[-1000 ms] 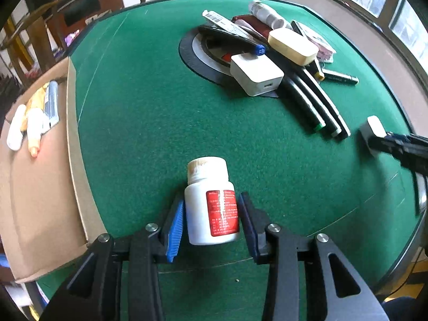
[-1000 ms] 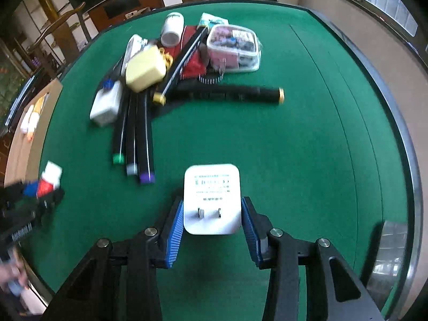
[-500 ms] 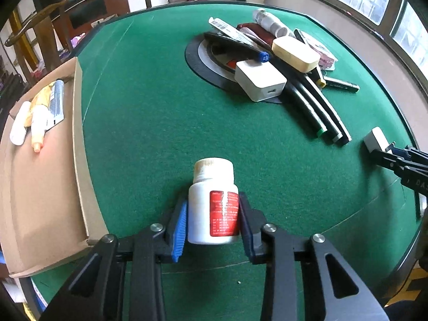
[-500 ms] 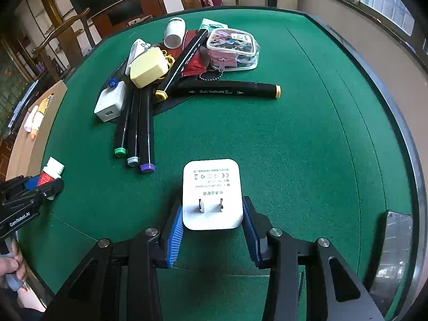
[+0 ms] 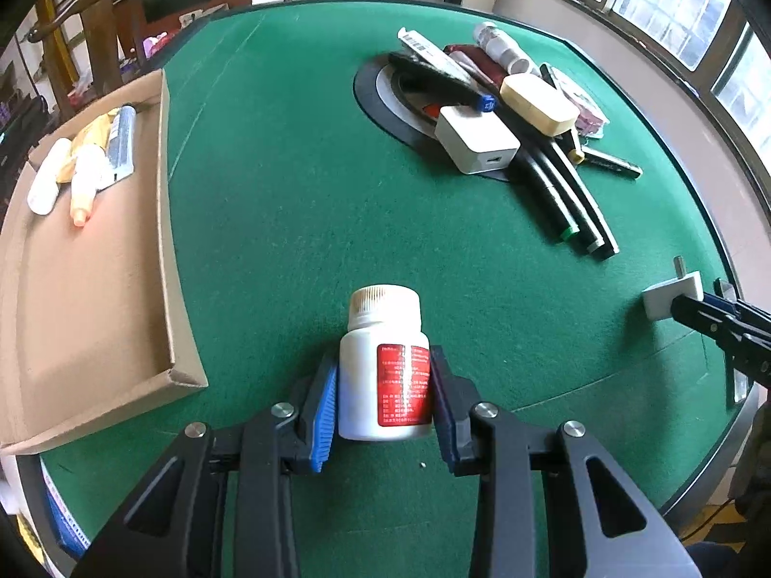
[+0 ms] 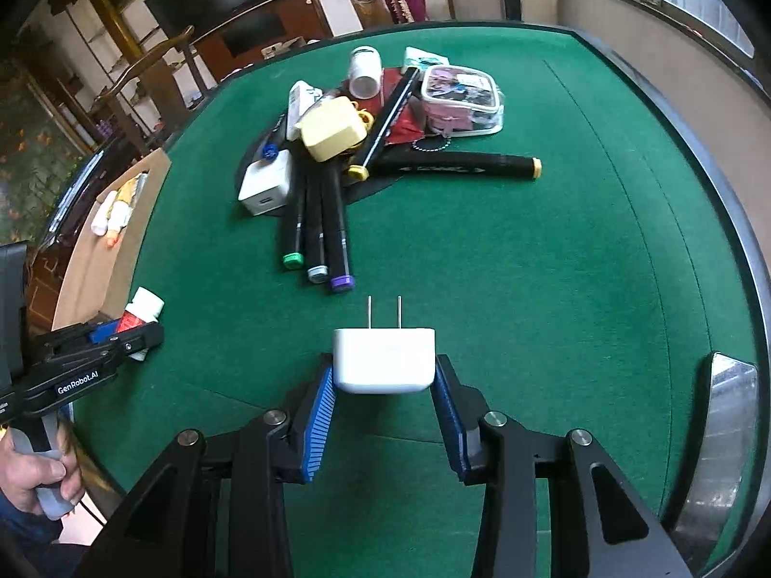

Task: Organize objects
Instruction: 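Carry the pill bottle and plug charger toward the cardboard tray with both tools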

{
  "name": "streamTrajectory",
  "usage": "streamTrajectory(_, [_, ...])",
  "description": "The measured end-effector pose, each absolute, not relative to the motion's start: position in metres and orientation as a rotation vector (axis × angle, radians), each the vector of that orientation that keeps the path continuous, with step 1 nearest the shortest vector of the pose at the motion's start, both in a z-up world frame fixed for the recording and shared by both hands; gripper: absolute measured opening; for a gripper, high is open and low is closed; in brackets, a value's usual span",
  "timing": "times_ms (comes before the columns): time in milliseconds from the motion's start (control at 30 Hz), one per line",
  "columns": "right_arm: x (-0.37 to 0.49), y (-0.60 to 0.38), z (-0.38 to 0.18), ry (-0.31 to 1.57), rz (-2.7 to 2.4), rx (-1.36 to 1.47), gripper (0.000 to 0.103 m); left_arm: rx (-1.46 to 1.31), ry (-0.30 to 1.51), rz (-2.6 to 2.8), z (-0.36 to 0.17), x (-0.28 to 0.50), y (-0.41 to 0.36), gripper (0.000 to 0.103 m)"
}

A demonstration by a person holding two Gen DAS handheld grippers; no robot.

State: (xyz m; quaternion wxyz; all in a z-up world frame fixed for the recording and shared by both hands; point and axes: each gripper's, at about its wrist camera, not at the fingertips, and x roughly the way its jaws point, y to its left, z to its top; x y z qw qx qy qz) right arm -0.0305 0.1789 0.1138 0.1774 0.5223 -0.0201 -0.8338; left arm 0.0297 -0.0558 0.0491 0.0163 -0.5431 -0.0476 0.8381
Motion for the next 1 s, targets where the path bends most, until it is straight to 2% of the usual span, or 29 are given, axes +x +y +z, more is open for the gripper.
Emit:
streamTrajectory(433, [-0.027, 0.171, 0.127, -0.045, -2.354, 1.423, 0.043, -1.624, -0.128, 2.650, 0.071, 0.038, -0.054, 0.033])
streamTrajectory(1000, [-0.022, 0.154, 0.148, -0.013, -2.329, 1.369, 0.043, -1.569, -0.206, 2.690, 0.093, 0.041, -0.067, 0.033])
